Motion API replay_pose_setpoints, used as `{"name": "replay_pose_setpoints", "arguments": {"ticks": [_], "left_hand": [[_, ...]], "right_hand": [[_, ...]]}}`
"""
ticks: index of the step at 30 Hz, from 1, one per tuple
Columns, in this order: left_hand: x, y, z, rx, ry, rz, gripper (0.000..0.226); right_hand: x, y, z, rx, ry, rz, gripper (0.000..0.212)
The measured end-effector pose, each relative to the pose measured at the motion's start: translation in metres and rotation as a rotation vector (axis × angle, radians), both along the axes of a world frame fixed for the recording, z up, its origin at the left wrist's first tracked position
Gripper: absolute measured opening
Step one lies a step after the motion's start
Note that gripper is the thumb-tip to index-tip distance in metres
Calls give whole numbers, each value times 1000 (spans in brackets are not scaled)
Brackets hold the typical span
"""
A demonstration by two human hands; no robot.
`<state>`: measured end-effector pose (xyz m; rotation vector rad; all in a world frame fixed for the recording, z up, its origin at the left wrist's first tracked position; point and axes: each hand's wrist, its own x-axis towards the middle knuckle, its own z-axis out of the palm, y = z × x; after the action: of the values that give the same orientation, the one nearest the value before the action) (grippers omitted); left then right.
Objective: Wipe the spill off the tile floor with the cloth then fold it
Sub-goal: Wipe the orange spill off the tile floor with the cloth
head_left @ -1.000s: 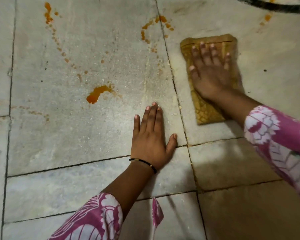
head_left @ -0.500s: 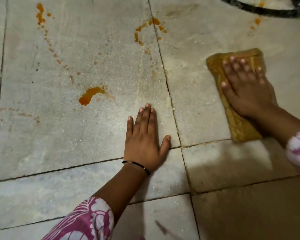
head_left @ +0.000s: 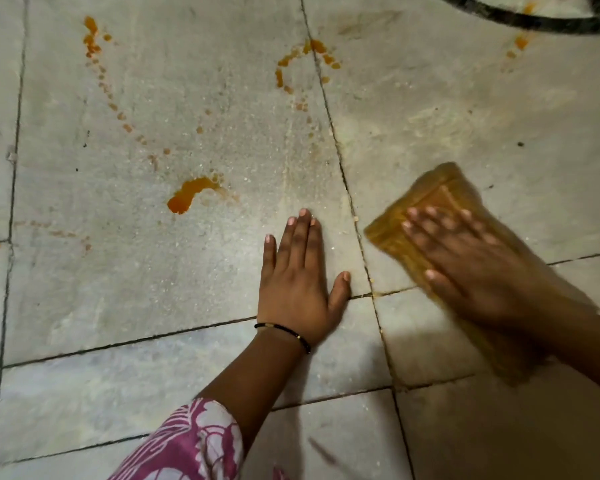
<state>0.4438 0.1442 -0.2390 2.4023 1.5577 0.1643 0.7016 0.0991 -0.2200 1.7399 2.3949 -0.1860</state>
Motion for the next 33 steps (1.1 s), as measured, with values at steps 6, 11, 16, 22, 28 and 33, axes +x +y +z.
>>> {"name": "replay_pose_setpoints", "arguments": {"ticks": [6,11,16,22,28,33], "left_hand": [[2,0,2,13,-12,13,76],[3,-1,4,6,4,25,81],[1,0,4,2,36,24,83],[0,0,2,7,20,26,83],[0,0,1,5,11,19,83],[0,-2,0,1,22,15,83]], "right_hand": [[16,17,6,11,9,-336,65],[-61,76,1,22,100,6,61],[-60,171,3,49,137,-165,56],[-16,99,0,88,102,-524,63],[-55,-16,-4,-28,76,-64,61],[-6,-6,4,-29,97,-230,66]]}}
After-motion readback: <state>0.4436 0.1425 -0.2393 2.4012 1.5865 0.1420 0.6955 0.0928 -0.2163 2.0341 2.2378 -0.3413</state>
